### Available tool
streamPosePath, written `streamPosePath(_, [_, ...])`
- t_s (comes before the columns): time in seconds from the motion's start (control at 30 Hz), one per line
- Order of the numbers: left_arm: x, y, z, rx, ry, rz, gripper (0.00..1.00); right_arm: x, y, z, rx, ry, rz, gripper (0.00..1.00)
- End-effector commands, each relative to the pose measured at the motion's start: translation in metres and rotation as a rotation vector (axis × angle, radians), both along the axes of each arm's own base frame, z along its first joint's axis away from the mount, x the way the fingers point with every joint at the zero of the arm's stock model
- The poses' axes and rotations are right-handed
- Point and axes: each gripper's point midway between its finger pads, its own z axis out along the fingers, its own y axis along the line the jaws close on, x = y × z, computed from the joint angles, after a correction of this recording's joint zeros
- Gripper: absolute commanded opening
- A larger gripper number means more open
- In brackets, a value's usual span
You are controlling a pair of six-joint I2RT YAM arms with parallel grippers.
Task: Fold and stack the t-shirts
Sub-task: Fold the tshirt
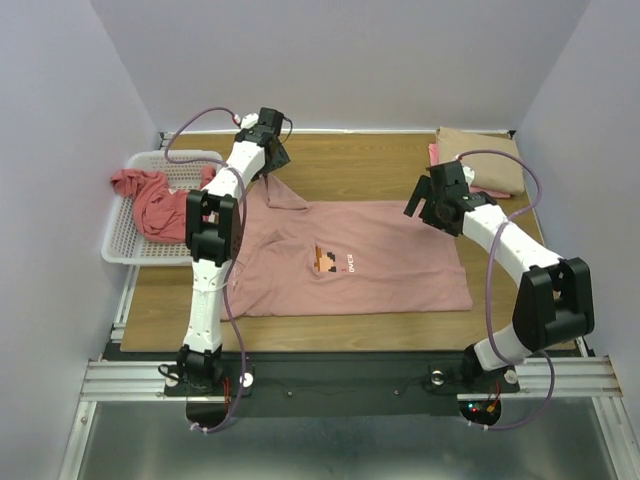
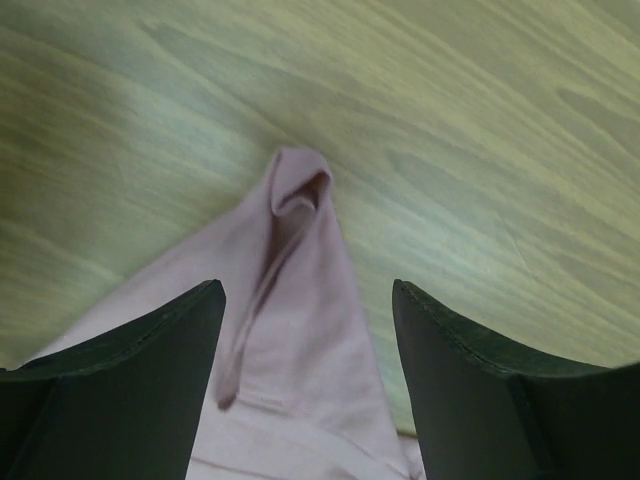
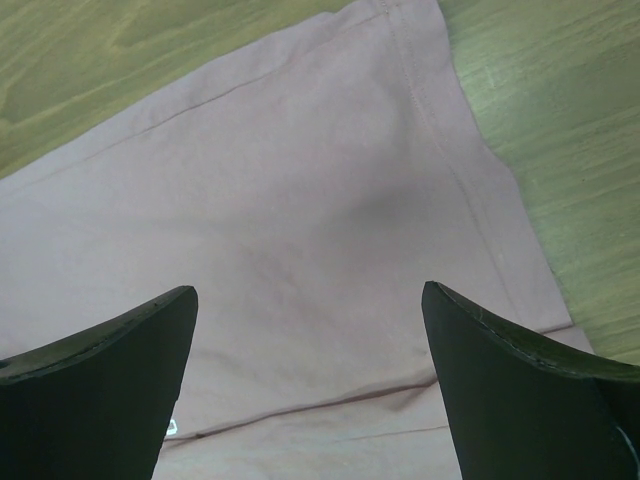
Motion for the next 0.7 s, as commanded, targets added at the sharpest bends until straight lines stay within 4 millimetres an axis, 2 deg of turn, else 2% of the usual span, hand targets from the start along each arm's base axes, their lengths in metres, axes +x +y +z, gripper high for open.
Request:
streamPosePath(0.0, [0.027,0.017,0.021,-0.01,-0.078,0.002,0.79,0.012,-0.007,0.002,-0.033,-0.021,-0.018,1.0])
streamPosePath(0.2, [0.047,0.003,0.013,-0.066,-0.117,-0.07,0.71,0.014,-0.007,-0.008,-0.044,0.003,-0.016,1.0])
streamPosePath(0.4, [0.053,-0.004,0.004,-0.098,-0.125,-0.085,0.66,0.015,-0.008,-0.014,-0.056,0.018,-0.018,1.0])
streamPosePath(0.53, [0.054,-0.005,0.001,-0.099,-0.125,-0.084,0.5,0.016,-0.011,-0.019,-0.07,0.029,-0.028,1.0])
streamPosePath(0.57, [0.054,-0.004,0.001,-0.098,-0.127,-0.083,0.39,0.016,-0.011,-0.022,-0.071,0.036,-0.029,1.0])
streamPosePath(0.63, [0.055,-0.003,0.001,-0.091,-0.128,-0.079,0.24,0.02,-0.01,-0.023,-0.072,0.036,-0.031,1.0])
streamPosePath(0.67, [0.054,-0.002,0.0,-0.088,-0.125,-0.081,0.1,0.022,-0.01,-0.022,-0.074,0.034,-0.032,1.0])
